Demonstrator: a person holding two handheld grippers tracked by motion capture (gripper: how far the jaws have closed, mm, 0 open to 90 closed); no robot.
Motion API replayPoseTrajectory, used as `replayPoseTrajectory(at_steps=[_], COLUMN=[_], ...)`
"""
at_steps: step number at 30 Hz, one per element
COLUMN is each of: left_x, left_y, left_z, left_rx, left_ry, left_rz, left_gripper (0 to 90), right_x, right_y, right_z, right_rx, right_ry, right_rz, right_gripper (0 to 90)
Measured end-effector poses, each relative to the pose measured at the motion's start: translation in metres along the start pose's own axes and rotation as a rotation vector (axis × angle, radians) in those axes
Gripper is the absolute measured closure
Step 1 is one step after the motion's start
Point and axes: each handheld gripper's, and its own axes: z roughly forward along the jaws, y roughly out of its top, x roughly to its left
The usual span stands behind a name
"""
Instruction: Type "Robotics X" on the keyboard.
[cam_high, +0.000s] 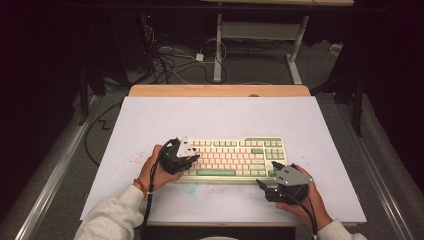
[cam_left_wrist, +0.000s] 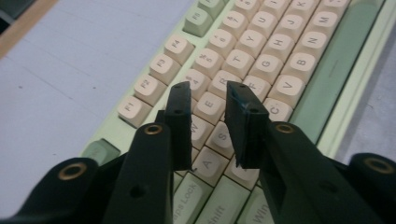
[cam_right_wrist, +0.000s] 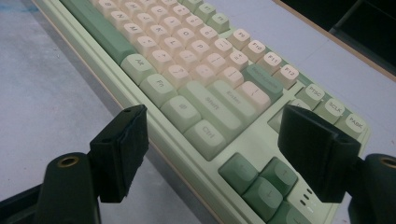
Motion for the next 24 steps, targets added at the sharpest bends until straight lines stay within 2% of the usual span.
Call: replayPoseTrajectory(at_steps=[5,7,9,11,13,15,24], left_x=[0.001,0.0,-0.001,-0.002,-0.003,-0.005,-0.009], left_y=[-0.001,-0.003,-0.003,-0.005,-0.007,-0.01,-0.03], left_z=[-0.004,-0.007,-0.009,-0.01,-0.012,-0.014,-0.026], left_rx=[-0.047,-0.066,-0.068,-0.077,-0.076,-0.084,-0.12], left_ry=[0.034,0.028,0.068,0.064,0.089,0.097,0.145], left_rz=[-0.018,-0.013,0.002,0.005,0.019,0.032,0.045], left_gripper=[54.1,50.3,44.6,37.6,32.4,27.6,21.2], right_x=[0.0,0.0,0.0,-0.001,-0.001,-0.001,-0.001], right_y=[0.0,0.0,0.0,0.0,0.0,0.0,0.0], right_z=[0.0,0.0,-0.001,-0.001,-0.001,-0.001,-0.002], right_rx=[-0.001,-0.001,-0.002,-0.002,-0.003,-0.004,-0.006], right_ry=[0.001,0.001,0.002,0.001,0.0,0.0,-0.001], right_rz=[0.002,0.002,0.003,0.003,0.004,0.004,0.005], right_gripper=[24.8,24.8,24.8,24.8,24.8,24.8,24.8])
